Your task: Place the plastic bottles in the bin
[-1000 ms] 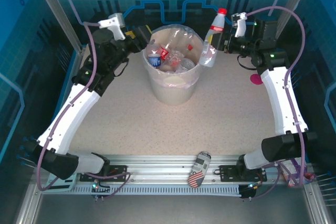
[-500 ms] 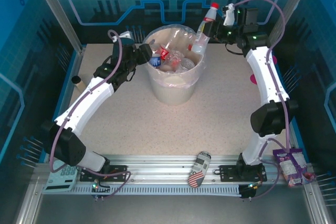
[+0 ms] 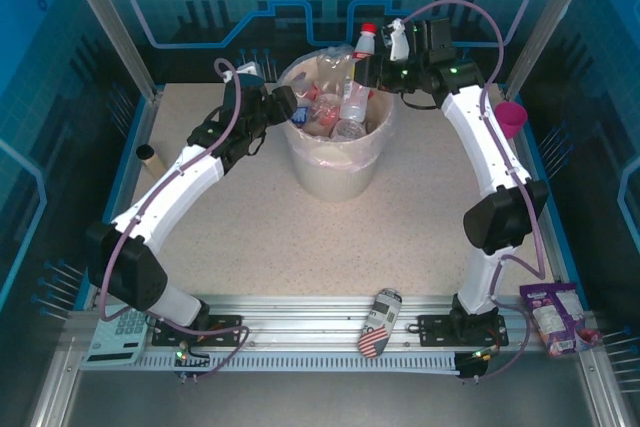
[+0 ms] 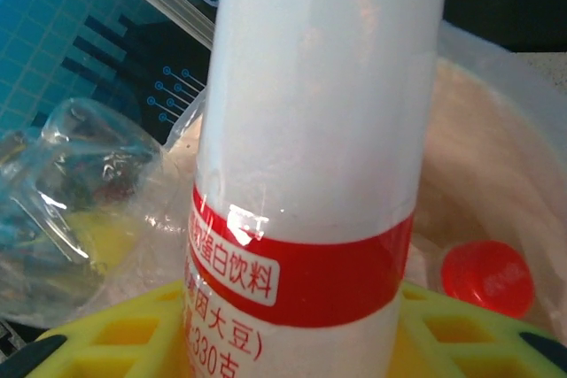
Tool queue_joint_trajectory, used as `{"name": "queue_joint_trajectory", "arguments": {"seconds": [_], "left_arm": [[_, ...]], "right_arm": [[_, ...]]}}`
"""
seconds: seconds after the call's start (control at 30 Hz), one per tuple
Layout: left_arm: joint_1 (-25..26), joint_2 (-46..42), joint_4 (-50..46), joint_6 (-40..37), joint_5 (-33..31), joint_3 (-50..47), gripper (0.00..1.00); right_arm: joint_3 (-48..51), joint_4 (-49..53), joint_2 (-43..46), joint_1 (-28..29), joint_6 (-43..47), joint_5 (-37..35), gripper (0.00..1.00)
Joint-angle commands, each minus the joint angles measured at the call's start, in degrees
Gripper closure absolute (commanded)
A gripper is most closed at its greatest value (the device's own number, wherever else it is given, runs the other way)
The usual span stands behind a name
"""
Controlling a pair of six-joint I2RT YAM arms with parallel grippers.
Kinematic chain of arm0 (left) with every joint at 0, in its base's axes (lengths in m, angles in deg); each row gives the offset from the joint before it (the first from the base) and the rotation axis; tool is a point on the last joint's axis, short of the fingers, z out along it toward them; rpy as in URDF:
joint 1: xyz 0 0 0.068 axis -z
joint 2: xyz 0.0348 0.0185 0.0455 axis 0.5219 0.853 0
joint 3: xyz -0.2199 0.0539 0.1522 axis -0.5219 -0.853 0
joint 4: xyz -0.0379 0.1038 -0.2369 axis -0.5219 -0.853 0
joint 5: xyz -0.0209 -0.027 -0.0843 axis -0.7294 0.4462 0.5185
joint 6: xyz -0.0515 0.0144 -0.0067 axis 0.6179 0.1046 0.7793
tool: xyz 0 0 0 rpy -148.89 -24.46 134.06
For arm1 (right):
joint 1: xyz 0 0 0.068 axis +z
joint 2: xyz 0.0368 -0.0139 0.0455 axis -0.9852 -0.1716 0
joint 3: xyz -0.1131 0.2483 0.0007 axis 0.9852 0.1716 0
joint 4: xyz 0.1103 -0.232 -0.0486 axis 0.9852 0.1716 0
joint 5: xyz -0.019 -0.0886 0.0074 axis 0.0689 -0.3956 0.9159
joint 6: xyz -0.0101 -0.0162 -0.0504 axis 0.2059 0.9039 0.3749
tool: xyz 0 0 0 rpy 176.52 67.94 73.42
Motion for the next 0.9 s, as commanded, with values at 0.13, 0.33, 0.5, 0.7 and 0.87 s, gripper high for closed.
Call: {"name": "queue_joint_trajectory", "arguments": {"seconds": [0.13, 0.33, 0.5, 0.7, 0.87], "left_arm": [[0.5, 1.2, 0.4, -0.5, 0.6, 4.6, 0.31], [0.8, 1.9, 0.1, -0.7, 0.7, 5.7, 0.31], [1.2, 2.6, 0.0, -0.9, 1.0, 6.3, 0.31], [2.3, 3.8, -0.7, -1.7, 0.6, 8.3, 0.31], [2.9, 4.1, -1.3, -2.4, -0.1, 9.2, 0.31]], "right_arm": [[-7.7, 15.1, 0.6, 0.9, 7.6, 0.9, 0.23], [-14.8, 24.6, 1.3, -2.7, 12.0, -5.1, 0.20], [-12.7, 26.6, 3.0, -3.1, 14.6, -9.3, 0.24], [-9.1, 20.6, 3.9, 2.3, 16.1, -11.5, 0.34], [-10.6, 18.3, 0.4, 6.1, 16.1, -18.8, 0.37]]}}
